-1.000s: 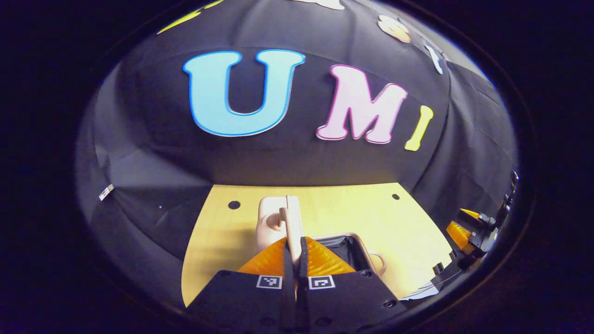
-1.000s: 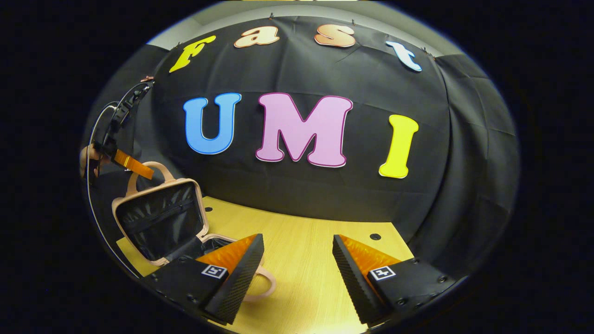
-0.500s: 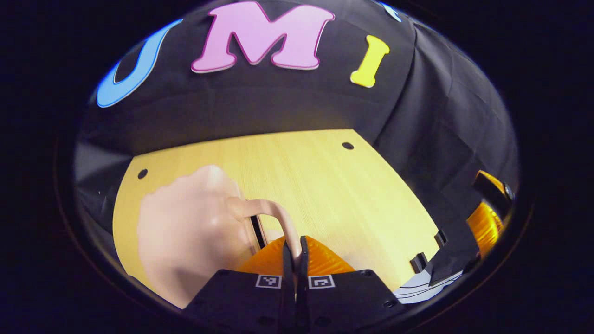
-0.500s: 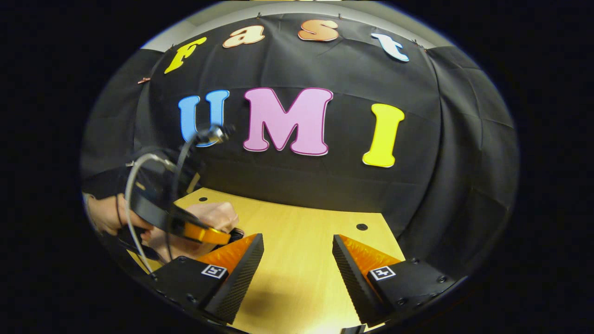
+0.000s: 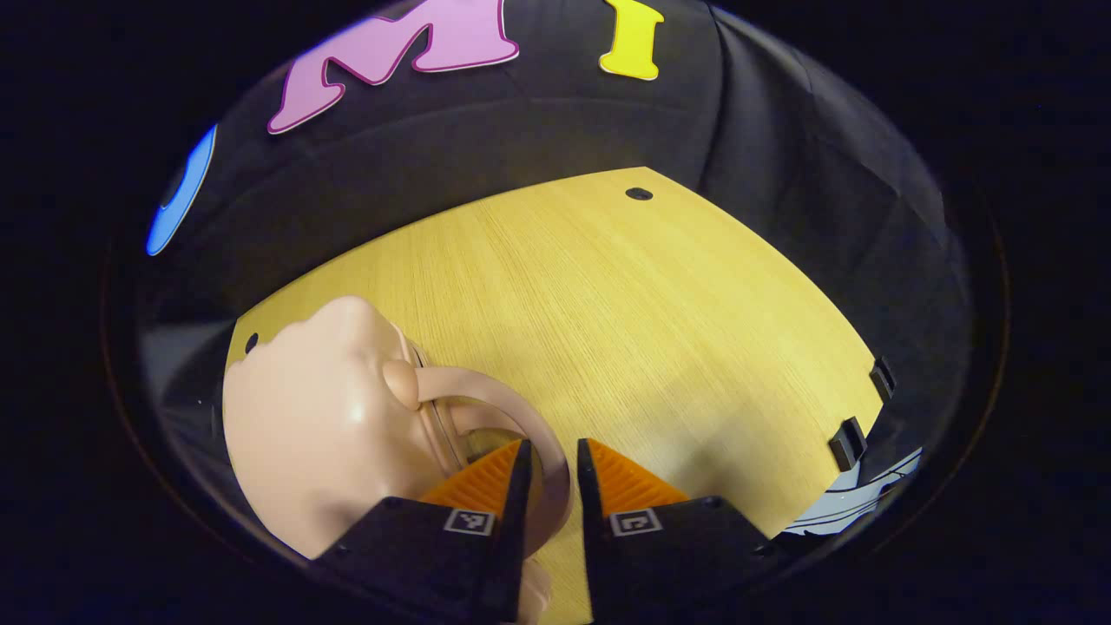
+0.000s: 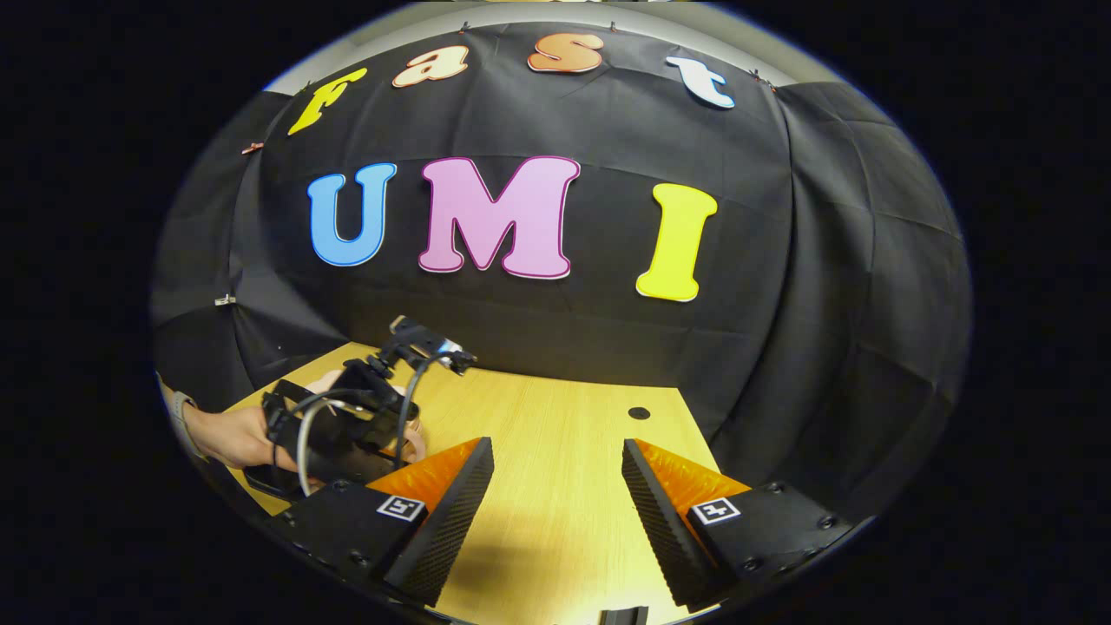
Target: First open the suitcase, pack the skin care products into it, and then close the suitcase.
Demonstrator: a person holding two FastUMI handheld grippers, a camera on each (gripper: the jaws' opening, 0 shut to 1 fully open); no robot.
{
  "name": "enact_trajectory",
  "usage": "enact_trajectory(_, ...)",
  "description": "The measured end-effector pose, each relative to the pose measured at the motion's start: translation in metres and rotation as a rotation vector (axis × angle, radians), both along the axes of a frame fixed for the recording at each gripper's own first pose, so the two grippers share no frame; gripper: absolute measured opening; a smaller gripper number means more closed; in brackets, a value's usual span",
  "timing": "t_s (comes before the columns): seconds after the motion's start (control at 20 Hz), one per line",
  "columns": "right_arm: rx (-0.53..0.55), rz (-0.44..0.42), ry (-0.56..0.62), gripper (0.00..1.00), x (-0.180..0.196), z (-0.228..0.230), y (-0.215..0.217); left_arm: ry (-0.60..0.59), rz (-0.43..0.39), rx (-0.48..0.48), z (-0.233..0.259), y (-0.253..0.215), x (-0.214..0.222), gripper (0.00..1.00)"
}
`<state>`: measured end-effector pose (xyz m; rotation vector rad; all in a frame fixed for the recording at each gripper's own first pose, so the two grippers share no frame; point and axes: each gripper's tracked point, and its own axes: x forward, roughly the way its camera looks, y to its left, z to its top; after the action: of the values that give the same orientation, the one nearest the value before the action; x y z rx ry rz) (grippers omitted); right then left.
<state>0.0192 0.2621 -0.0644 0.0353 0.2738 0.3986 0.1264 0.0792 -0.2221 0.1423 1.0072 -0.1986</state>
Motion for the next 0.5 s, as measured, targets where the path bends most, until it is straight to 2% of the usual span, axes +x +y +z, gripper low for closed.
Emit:
enact_trajectory(0.1, 0.000, 0.006, -0.013, 0.95, 0.008, 0.004, 0.002, -0.111, 0.047, 0.020, 0.039, 0.005, 0.012, 0.77)
enact_trajectory(0.15, 0.005, 0.007, -0.019, 0.95, 0.012, 0.012, 0.003, -0.206, 0.079, 0.037, 0.073, 0.017, 0.015, 1.00)
enact_trajectory(0.25, 0.032, 0.004, -0.056, 0.95, 0.016, 0.038, 0.002, -0.413, 0.137, 0.081, 0.154, 0.032, 0.027, 0.98)
enact_trajectory(0.35, 0.049, 0.008, -0.147, 0.95, 0.030, 0.082, 0.005, -0.638, 0.167, 0.088, 0.246, 0.035, 0.030, 0.98)
enact_trajectory(0.5, 0.090, 0.025, -0.295, 0.95, 0.043, 0.150, 0.016, -0.746, 0.227, 0.039, 0.309, 0.035, 0.012, 0.97)
